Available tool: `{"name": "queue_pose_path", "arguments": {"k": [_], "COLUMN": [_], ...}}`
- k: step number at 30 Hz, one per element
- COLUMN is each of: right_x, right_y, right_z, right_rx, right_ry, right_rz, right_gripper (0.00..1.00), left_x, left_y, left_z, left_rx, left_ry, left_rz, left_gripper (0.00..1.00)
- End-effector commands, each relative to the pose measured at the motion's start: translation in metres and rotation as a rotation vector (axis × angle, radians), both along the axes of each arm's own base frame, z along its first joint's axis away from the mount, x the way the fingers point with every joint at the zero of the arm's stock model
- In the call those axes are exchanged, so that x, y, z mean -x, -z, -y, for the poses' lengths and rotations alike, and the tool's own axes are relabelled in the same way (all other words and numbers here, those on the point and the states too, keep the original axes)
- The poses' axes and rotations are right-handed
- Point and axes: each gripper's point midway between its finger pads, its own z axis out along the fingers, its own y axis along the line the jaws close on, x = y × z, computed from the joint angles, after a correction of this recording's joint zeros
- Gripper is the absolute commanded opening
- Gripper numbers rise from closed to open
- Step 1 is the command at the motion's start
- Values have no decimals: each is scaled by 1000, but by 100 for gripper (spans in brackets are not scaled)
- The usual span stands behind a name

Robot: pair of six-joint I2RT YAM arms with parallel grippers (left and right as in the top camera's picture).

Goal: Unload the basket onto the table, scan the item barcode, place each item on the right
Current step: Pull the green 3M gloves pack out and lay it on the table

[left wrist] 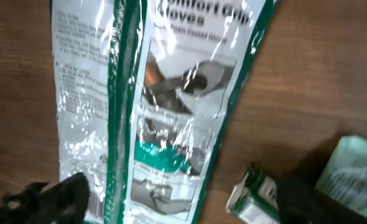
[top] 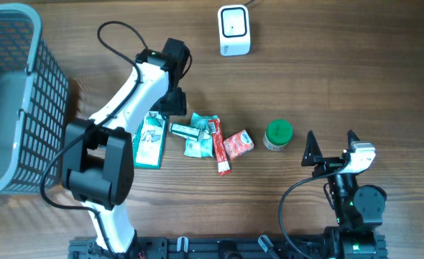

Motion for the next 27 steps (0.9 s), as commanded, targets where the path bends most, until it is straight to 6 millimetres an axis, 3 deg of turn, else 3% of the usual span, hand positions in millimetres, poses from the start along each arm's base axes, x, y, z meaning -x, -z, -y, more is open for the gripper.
{"name": "queue_pose_path", "arguments": {"k": [1,8,11,17,24,27], "right_x": [0,0,0,0,0,0], "right_y": [0,0,0,0,0,0], "right_z": [3,3,3,3,3,3], "right_rx": [-17,-17,-17,-17,-17,-17], "right_ry": [16,16,16,16,16,16], "right_rz": [2,2,2,2,2,2], "right_gripper": [100,100,100,100,100,100], "left_x": [-9,-26,-17,-2,-21,-26], "left_y": [-24,-86,-81,-76,-65,-60], "left_z": [12,5,17,14,13,-1], "left_rx": [97,218,311,302,353,358], "left_ry": [-41,-88,-87,-131,-320,-389], "left_rz": [96,293,234,175,270,287], "left_gripper": [98,100,100,100,100,100]}}
